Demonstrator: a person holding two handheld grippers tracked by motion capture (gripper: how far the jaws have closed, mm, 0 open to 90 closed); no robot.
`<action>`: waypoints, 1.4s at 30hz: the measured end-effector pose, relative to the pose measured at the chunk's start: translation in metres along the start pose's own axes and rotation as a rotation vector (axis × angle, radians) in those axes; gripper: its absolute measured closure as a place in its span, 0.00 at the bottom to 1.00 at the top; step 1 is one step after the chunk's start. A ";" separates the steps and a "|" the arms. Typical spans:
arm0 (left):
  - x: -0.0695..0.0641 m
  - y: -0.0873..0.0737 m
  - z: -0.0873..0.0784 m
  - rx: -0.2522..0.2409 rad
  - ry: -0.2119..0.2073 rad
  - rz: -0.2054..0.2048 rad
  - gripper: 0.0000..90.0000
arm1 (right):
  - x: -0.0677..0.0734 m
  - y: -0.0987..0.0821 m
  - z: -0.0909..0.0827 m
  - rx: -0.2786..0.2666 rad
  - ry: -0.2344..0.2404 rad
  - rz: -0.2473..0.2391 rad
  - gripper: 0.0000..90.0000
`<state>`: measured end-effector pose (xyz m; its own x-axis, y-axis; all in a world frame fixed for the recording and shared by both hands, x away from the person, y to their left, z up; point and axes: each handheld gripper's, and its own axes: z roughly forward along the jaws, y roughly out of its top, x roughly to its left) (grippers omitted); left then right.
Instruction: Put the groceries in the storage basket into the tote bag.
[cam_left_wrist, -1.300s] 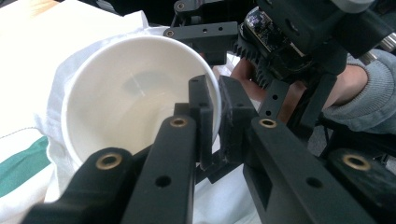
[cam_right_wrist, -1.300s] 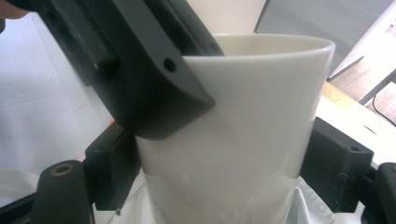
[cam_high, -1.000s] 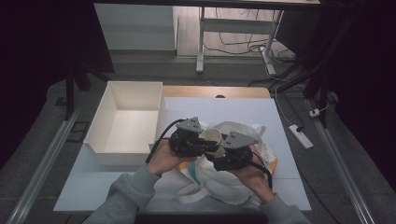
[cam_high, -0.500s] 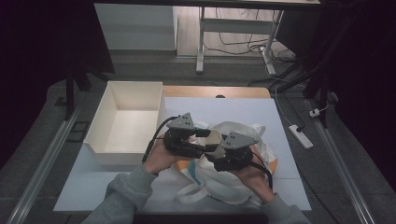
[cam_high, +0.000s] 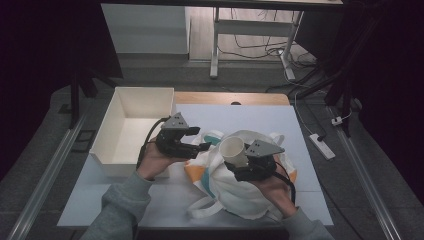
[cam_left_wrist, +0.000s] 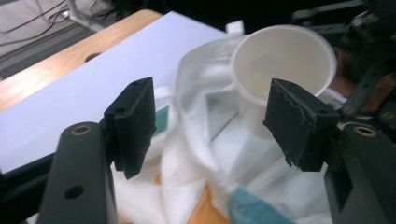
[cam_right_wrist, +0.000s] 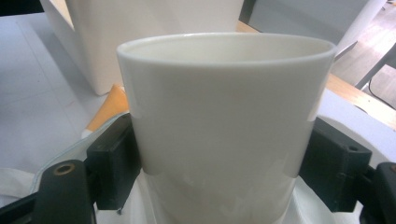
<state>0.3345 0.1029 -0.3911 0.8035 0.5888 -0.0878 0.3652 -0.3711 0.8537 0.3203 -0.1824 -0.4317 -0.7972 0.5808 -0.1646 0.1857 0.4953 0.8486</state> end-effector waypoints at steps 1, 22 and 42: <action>0.002 -0.001 -0.001 0.005 0.005 -0.005 0.37 | -0.001 -0.001 0.000 -0.002 -0.002 0.006 0.24; 0.024 -0.010 -0.012 0.030 0.032 -0.043 0.37 | -0.014 -0.033 0.008 0.026 0.000 0.101 0.24; 0.031 -0.014 -0.014 0.047 0.043 -0.053 0.36 | -0.011 -0.048 0.026 0.073 0.001 0.087 0.24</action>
<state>0.3474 0.1364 -0.3983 0.7617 0.6386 -0.1095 0.4295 -0.3711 0.8233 0.3348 -0.1956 -0.4838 -0.7770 0.6229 -0.0912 0.2955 0.4887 0.8209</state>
